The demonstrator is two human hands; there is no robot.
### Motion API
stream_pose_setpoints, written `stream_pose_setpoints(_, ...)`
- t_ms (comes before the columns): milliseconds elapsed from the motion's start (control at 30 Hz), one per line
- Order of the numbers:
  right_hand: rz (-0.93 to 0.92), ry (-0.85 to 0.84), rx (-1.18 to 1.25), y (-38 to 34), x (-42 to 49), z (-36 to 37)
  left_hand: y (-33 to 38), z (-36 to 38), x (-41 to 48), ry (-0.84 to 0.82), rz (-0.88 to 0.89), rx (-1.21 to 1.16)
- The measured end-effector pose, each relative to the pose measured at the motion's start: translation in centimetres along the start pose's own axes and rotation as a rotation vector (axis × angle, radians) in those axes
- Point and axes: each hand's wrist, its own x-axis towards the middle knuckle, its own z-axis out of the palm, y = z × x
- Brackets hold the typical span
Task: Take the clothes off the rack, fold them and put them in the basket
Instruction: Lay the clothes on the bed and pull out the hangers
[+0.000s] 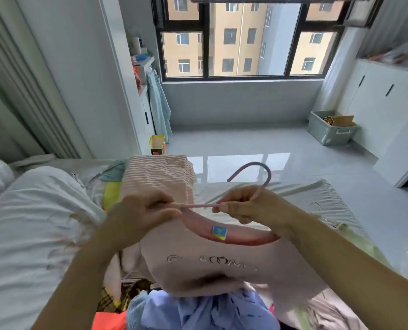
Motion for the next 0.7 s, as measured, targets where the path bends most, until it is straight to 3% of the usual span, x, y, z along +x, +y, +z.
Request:
stream_pose_setpoints(100, 0.084, 0.016, -0.02, 2.5, 0.7, 1.7, -2.7, 5.5, -1.0, 0.106, -0.03, 0.087)
stream_pose_setpoints(233, 0.103, 0.025, -0.227, 4.9, 0.8, 2.4, -6.8, 9.0, -2.0, 0.092, -0.047, -0.154)
stream_pose_setpoints(367, 0.134, 0.017, -0.337, 6.8, 0.1, 0.8, -9.3, 10.3, -3.2, 0.096, -0.081, -0.192)
stream_pose_setpoints(700, 0.151, 0.058, -0.257, 9.2, -2.5, -1.2, -9.8, 13.9, -5.0, 0.295, -0.473, -0.646)
